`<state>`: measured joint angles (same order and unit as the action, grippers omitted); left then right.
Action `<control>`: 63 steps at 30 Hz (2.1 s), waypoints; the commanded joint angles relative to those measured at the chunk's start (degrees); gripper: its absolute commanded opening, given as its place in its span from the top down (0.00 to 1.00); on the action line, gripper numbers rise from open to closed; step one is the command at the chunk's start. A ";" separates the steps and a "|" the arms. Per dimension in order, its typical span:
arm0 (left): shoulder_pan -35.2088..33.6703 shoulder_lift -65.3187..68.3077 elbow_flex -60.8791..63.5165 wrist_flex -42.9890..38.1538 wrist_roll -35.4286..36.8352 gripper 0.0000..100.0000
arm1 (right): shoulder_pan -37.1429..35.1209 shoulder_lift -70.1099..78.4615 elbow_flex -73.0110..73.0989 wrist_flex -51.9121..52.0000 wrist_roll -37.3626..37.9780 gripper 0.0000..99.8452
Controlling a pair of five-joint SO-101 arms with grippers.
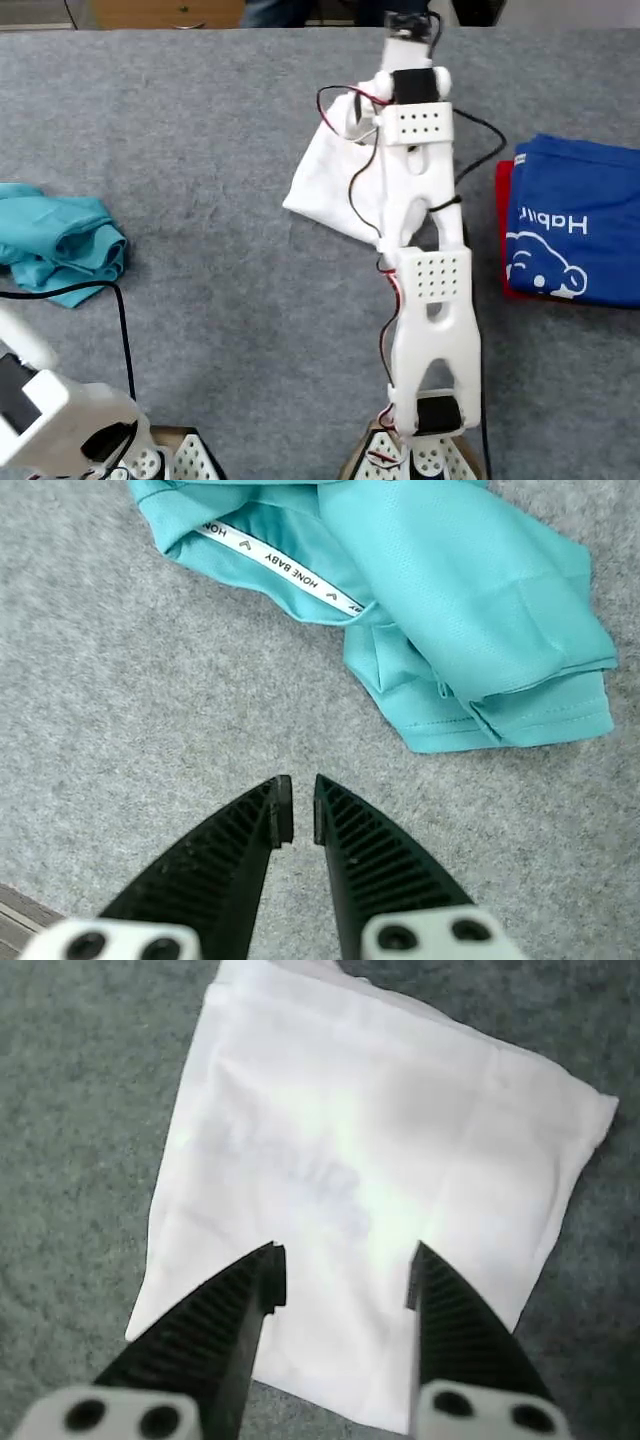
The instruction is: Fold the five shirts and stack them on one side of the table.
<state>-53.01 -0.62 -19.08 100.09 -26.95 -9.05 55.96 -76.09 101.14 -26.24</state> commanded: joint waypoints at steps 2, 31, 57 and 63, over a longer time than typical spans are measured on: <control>-0.26 -2.77 -0.35 0.70 -0.35 0.95 | 0.92 -0.31 1.80 0.88 -6.68 0.57; -0.53 -2.59 -0.35 0.70 -0.18 0.95 | 0.57 4.18 23.69 -21.10 -8.44 0.72; -0.53 -2.77 -0.35 0.70 -0.35 0.95 | 9.19 5.23 -5.49 1.32 20.57 1.00; -0.18 -2.77 -0.44 0.70 -0.35 0.95 | 10.95 -7.96 2.33 1.32 27.78 1.00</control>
<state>-53.10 -0.62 -19.08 100.09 -26.95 0.88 57.71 -76.18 101.32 -1.80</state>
